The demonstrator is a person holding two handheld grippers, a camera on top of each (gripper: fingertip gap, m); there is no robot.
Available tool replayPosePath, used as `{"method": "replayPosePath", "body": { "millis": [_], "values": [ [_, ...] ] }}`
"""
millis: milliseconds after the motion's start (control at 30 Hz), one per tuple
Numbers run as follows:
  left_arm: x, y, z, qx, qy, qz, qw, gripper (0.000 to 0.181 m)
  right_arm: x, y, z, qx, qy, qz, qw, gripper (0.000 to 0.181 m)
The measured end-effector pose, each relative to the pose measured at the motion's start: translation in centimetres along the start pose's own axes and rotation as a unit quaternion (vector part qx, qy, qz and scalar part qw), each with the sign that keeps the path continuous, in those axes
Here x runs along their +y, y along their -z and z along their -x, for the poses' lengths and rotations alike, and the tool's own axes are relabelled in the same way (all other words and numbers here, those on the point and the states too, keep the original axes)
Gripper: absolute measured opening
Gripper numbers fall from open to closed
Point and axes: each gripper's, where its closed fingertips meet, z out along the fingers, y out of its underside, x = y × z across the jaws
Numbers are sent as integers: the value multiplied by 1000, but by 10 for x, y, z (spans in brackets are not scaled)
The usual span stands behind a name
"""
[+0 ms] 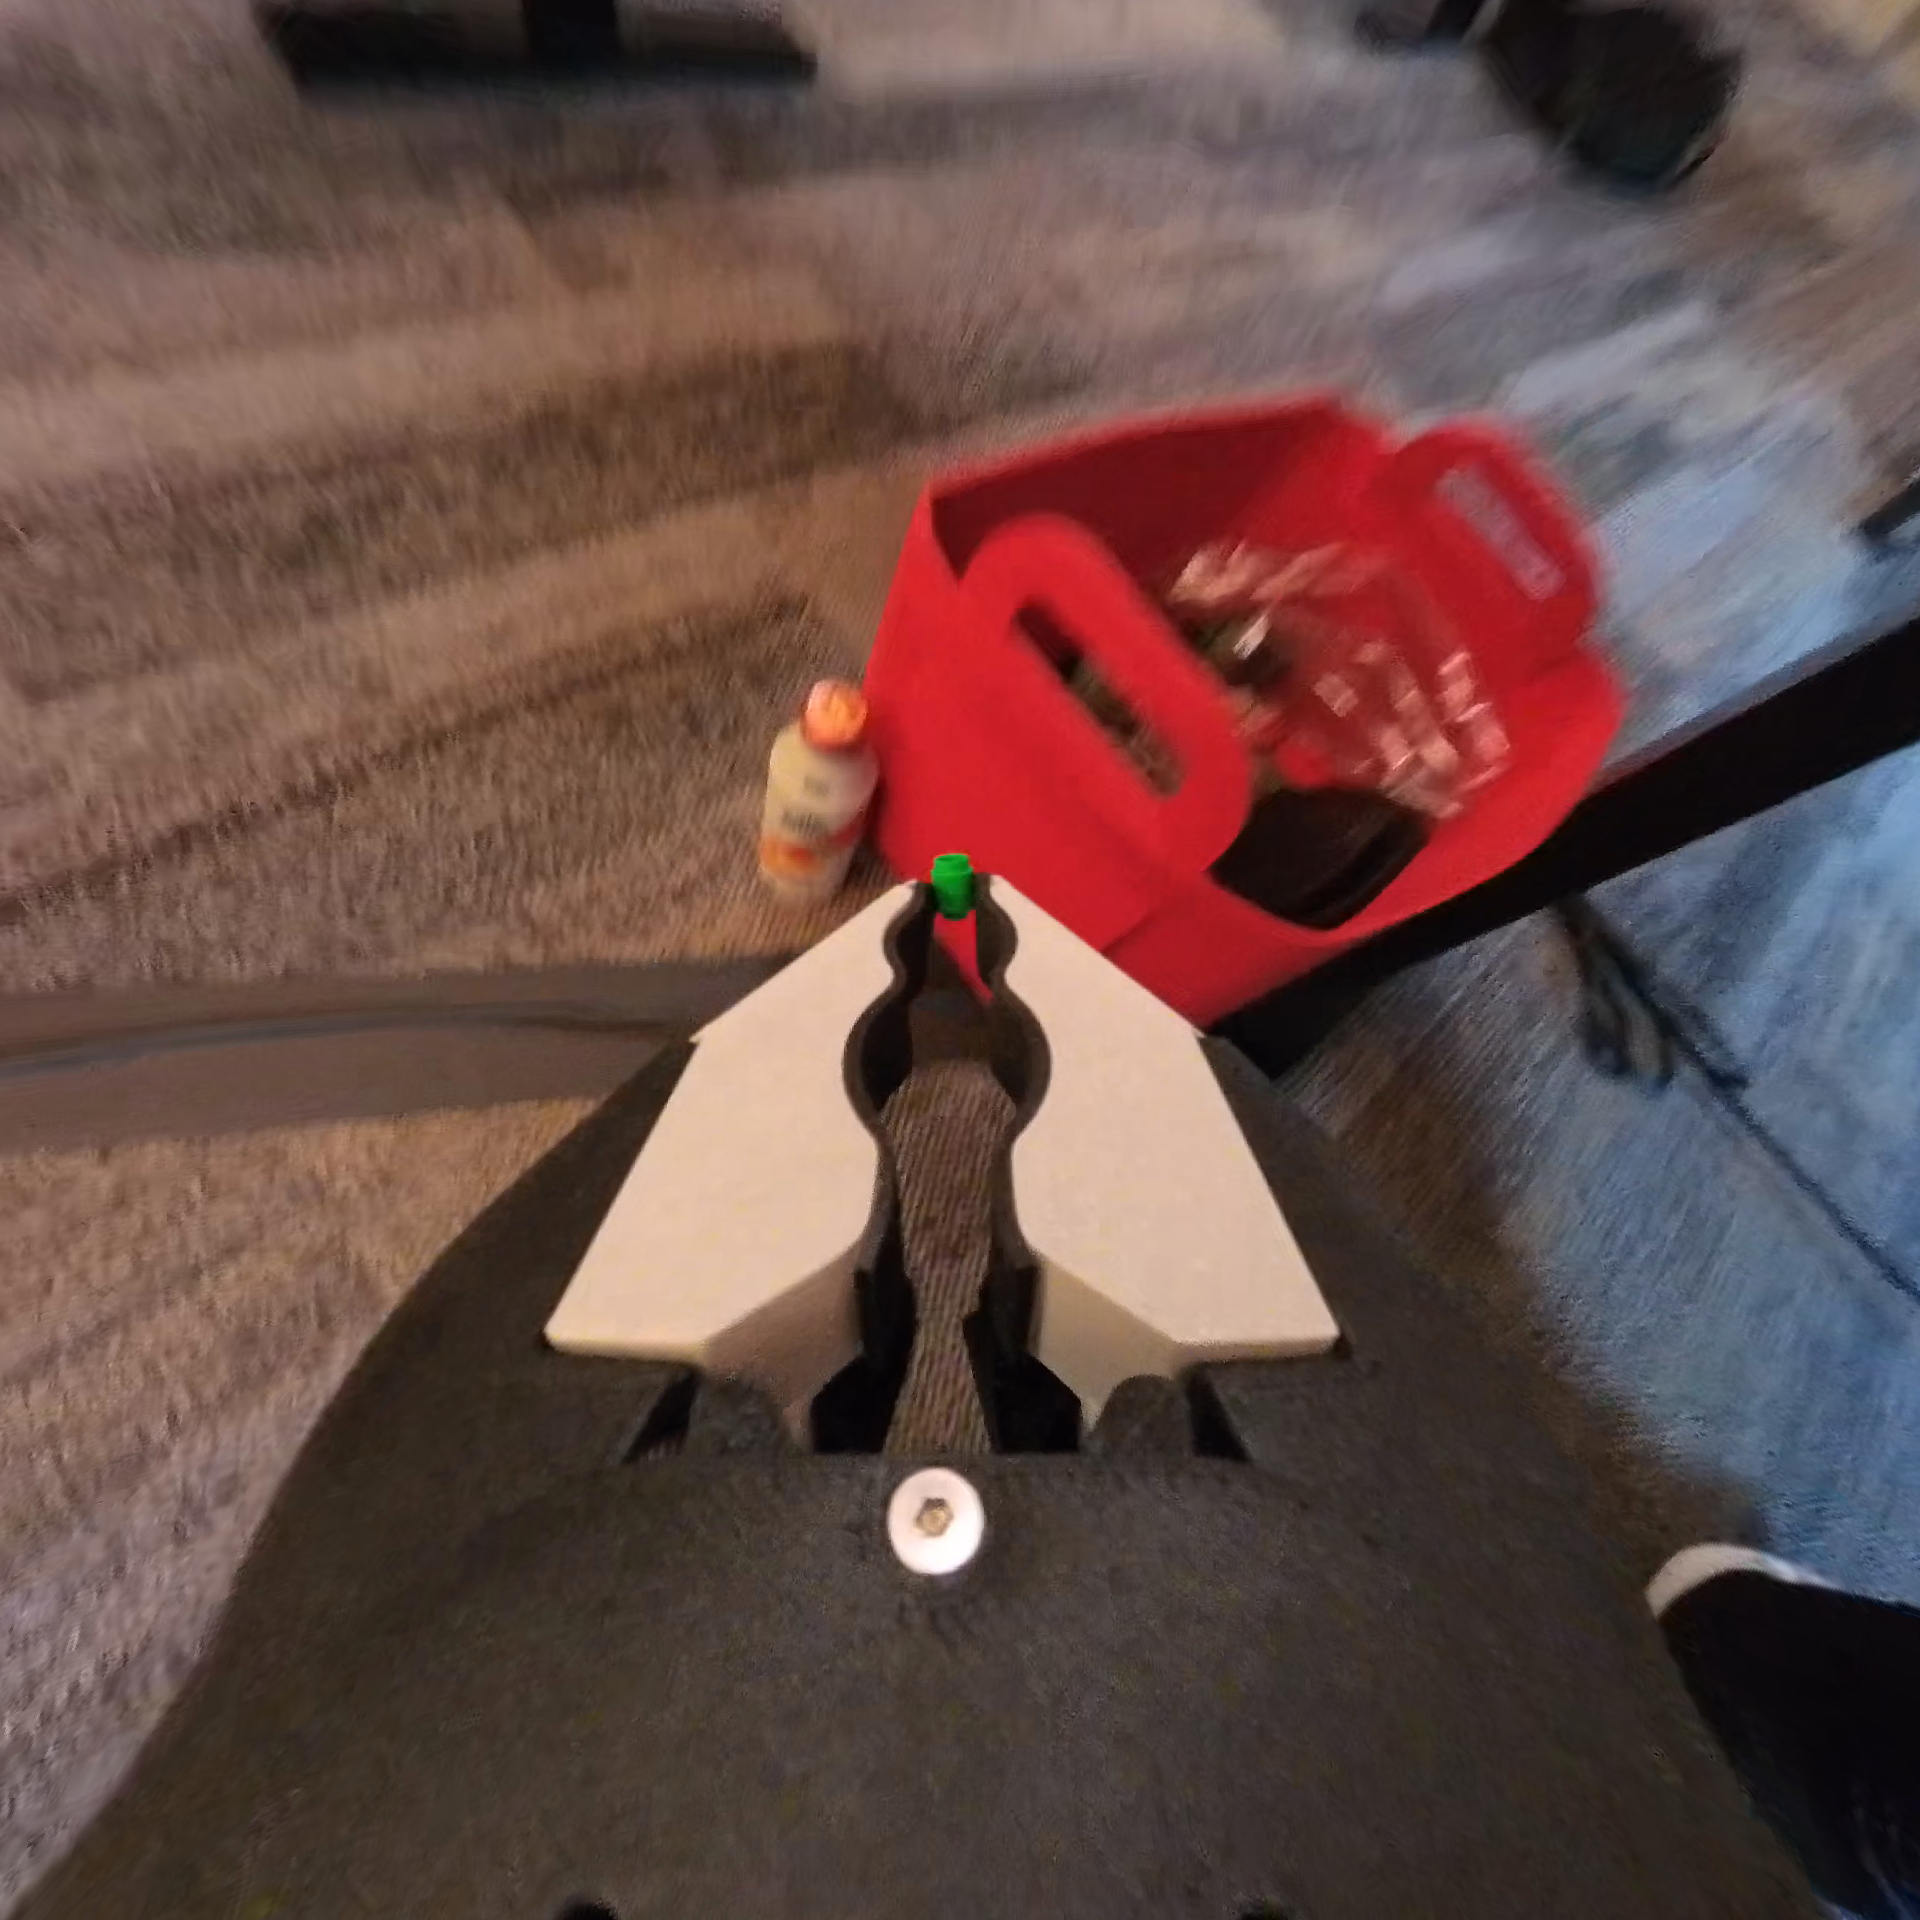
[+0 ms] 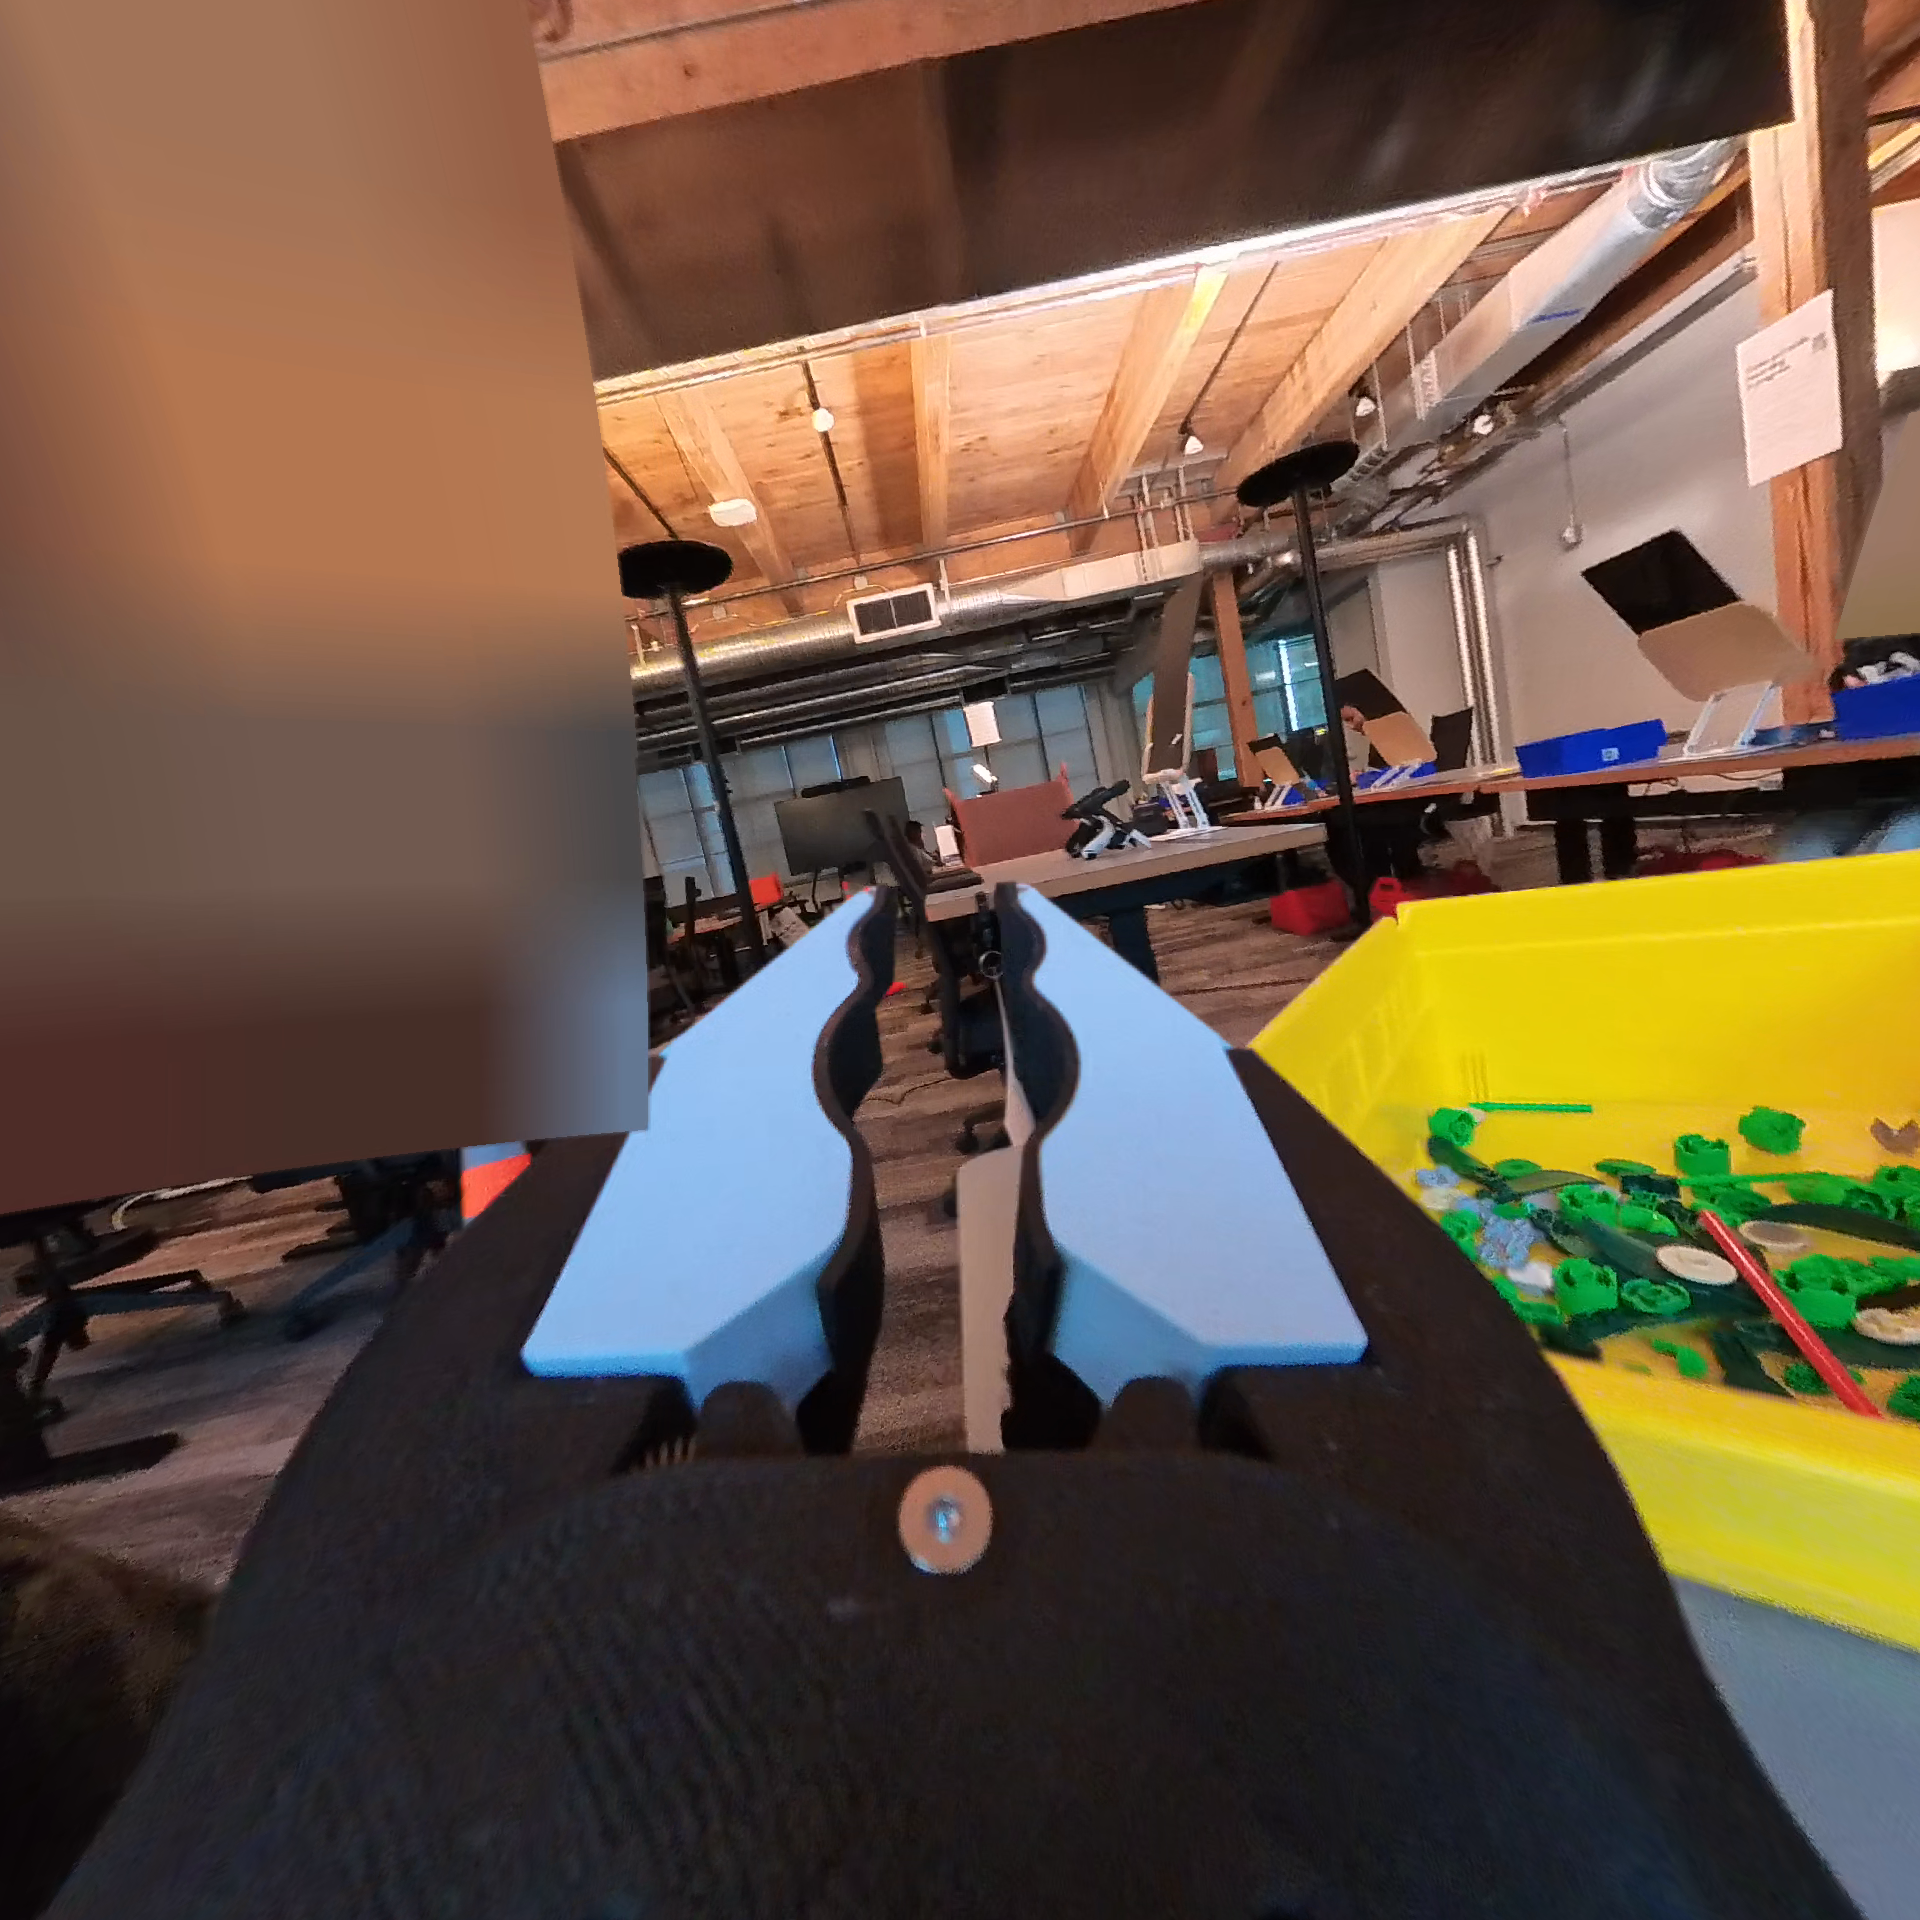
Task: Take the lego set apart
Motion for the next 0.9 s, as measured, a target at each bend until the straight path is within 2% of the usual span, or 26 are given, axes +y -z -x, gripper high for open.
{"method": "replayPosePath", "body": {
  "millis": [67,133,200,233,300,367,433,467,500,600,733,900],
  "values": [
    [-63,47,-26,53,-34,-77,995,6,-11,28,7,-2,2,7,1000,18],
    [-126,106,-61,100,-78,-161,979,6,-26,62,2,24,3,14,1000,17],
    [-180,174,-110,164,-99,-227,955,6,-41,100,-9,53,-5,29,998,18],
    [-204,210,-144,219,-100,-253,937,6,-47,119,-17,72,-8,40,997,18],
    [-237,276,-224,338,-104,-267,896,5,-55,158,-37,115,-15,69,991,19],
    [-244,314,-313,435,-145,-212,863,5,-61,196,-58,157,-19,90,983,19],
    [-220,311,-388,468,-222,-72,852,6,-80,221,-64,153,-71,47,984,24],
    [-205,307,-419,480,-260,-10,838,6,-90,232,-65,147,-98,19,984,23],
    [-197,302,-445,482,-283,24,829,6,-97,241,-66,142,-120,-5,982,22],
    [-189,273,-499,448,-344,57,823,6,-117,259,-58,114,-144,-59,981,22],
    [-158,238,-532,411,-427,159,790,6,-121,283,-38,122,-91,-35,988,23],
    [-158,202,-541,354,-469,168,792,7,-129,343,-34,222,-14,20,975,24]
  ]
}}
